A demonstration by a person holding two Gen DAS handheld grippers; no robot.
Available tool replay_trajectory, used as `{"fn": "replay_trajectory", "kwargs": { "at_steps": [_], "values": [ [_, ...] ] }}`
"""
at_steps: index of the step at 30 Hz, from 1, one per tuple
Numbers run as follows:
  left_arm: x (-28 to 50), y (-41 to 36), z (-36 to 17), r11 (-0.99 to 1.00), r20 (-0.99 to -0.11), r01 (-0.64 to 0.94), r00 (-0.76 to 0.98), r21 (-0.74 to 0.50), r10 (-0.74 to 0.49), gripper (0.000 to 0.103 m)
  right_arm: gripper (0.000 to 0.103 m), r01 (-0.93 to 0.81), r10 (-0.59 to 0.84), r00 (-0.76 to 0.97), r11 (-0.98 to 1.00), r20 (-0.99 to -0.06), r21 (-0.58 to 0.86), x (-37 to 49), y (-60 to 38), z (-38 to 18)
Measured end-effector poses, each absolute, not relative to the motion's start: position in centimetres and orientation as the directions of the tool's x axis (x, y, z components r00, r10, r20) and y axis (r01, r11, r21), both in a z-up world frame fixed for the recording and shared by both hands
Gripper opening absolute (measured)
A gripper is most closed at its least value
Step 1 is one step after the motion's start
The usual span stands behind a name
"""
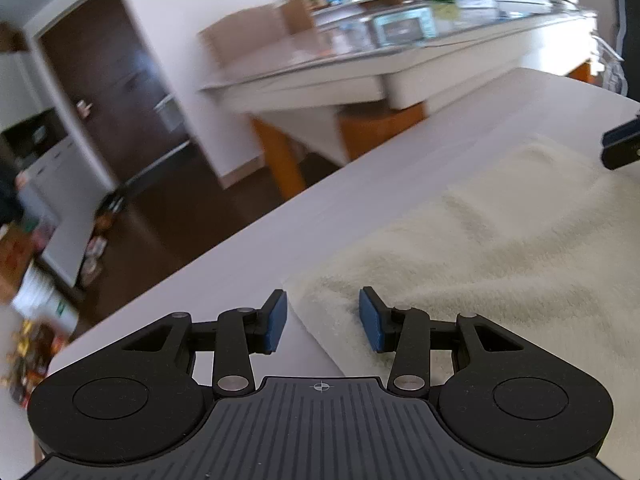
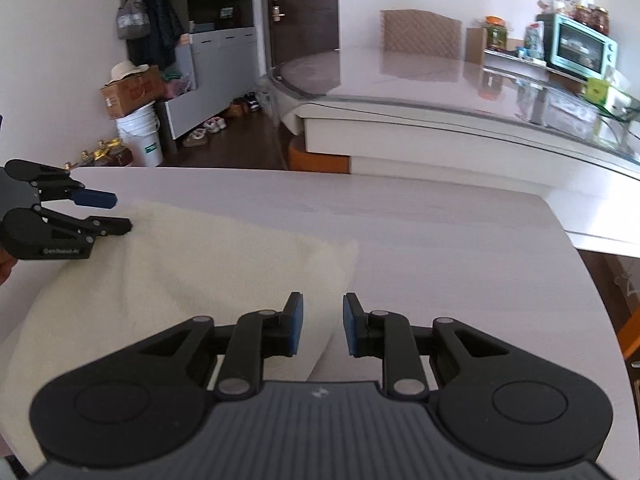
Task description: Fold towel
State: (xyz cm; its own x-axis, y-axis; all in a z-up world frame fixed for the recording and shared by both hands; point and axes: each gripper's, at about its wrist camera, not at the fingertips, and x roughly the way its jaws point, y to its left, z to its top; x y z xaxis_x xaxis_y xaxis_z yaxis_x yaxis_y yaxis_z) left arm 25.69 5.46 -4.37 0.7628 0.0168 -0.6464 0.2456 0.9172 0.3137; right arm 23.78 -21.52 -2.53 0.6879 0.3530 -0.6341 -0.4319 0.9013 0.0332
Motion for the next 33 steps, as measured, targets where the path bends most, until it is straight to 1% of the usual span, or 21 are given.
{"fn": "replay_trajectory", "kwargs": {
  "at_steps": [2, 3, 4, 6, 8, 11, 14, 16, 22, 25, 28, 33],
  "values": [
    [25.6, 5.9, -4.3, 0.919, -0.646, 0.232, 0.763, 0.318, 0.031, 0.047, 0.025, -0.457, 0.366, 0.681, 0.889, -0.634, 0.023, 24.4, -20.7, -2.7],
    [25.6, 6.0, -4.3, 0.919, -0.644, 0.227, 0.764, 0.323, 0.038, 0.050, 0.025, -0.463, 0.365, 0.679, 0.886, -0.637, 0.013, 24.7, -20.4, -2.9],
    [25.7, 6.1, -4.3, 0.918, -0.638, 0.208, 0.768, 0.339, 0.062, 0.051, 0.025, -0.470, 0.359, 0.679, 0.883, -0.640, -0.004, 25.0, -19.9, -3.1],
    [26.2, 6.3, -4.4, 0.913, -0.625, 0.178, 0.774, 0.366, 0.100, 0.051, 0.025, -0.479, 0.345, 0.683, 0.877, -0.644, -0.037, 25.4, -19.3, -3.5],
    [26.5, 6.7, -4.3, 0.923, -0.631, 0.170, 0.770, 0.345, 0.094, 0.051, 0.028, -0.470, 0.322, 0.702, 0.879, -0.635, -0.073, 25.7, -19.1, -3.7],
    [26.2, 7.1, -4.0, 0.932, -0.642, 0.167, 0.762, 0.323, 0.086, 0.050, 0.028, -0.440, 0.309, 0.715, 0.896, -0.627, -0.060, 25.6, -19.8, -3.4],
    [24.8, 7.2, -3.5, 0.931, -0.636, 0.178, 0.768, 0.318, 0.070, 0.051, 0.034, -0.433, 0.334, 0.711, 0.901, -0.619, -0.012, 24.7, -21.0, -2.6],
    [23.4, 7.0, -2.9, 0.933, -0.632, 0.197, 0.774, 0.300, 0.041, 0.054, 0.040, -0.435, 0.354, 0.707, 0.900, -0.613, 0.017, 23.6, -21.9, -2.0],
    [18.5, 5.5, -1.6, 0.924, -0.621, 0.286, 0.780, 0.253, -0.071, 0.060, 0.043, -0.475, 0.469, 0.639, 0.864, -0.610, 0.167, 18.1, -25.3, -0.6],
    [17.0, 4.6, -1.7, 0.916, -0.620, 0.313, 0.779, 0.251, -0.097, 0.061, 0.043, -0.490, 0.507, 0.602, 0.844, -0.617, 0.216, 15.2, -26.6, -0.6],
    [15.9, 3.7, -2.1, 0.911, -0.623, 0.334, 0.773, 0.241, -0.118, 0.061, 0.043, -0.501, 0.508, 0.592, 0.840, -0.626, 0.209, 13.0, -27.0, -1.0],
    [15.7, 2.9, -3.1, 0.915, -0.636, 0.337, 0.761, 0.223, -0.125, 0.062, 0.043, -0.532, 0.470, 0.609, 0.839, -0.639, 0.111, 10.4, -25.8, -1.9]
  ]
}}
